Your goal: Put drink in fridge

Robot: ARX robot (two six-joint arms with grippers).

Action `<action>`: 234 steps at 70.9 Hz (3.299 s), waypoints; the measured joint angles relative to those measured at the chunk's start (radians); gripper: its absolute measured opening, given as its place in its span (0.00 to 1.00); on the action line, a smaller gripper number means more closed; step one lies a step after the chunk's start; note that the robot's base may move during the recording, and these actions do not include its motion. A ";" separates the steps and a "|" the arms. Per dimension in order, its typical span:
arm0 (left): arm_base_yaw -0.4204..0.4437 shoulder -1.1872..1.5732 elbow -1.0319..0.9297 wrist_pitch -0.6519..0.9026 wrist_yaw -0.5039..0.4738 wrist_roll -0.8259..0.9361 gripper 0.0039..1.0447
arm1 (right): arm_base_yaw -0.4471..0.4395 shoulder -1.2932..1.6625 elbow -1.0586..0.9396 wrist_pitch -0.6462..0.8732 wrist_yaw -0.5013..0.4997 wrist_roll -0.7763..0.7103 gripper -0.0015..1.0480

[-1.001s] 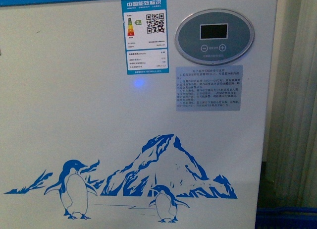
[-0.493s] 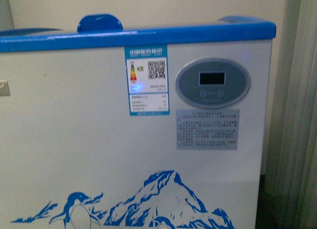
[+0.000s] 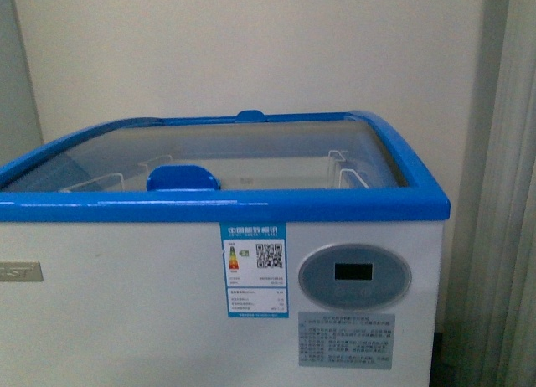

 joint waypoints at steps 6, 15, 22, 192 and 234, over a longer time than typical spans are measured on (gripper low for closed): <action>0.000 0.000 0.000 0.000 0.000 0.000 0.92 | 0.000 0.000 0.000 0.001 0.000 0.000 0.41; 0.000 0.000 0.000 0.000 0.000 0.000 0.92 | 0.000 0.000 0.000 0.002 0.000 0.000 0.41; 0.000 0.000 0.000 0.000 0.000 0.000 0.92 | 0.000 0.000 0.000 0.002 0.000 0.000 0.41; -0.143 2.129 1.693 0.225 0.406 1.402 0.92 | 0.001 0.000 0.000 0.002 0.000 0.000 0.41; -0.165 2.374 2.031 0.520 -0.029 1.212 0.92 | 0.001 0.000 0.000 0.002 0.000 0.000 0.41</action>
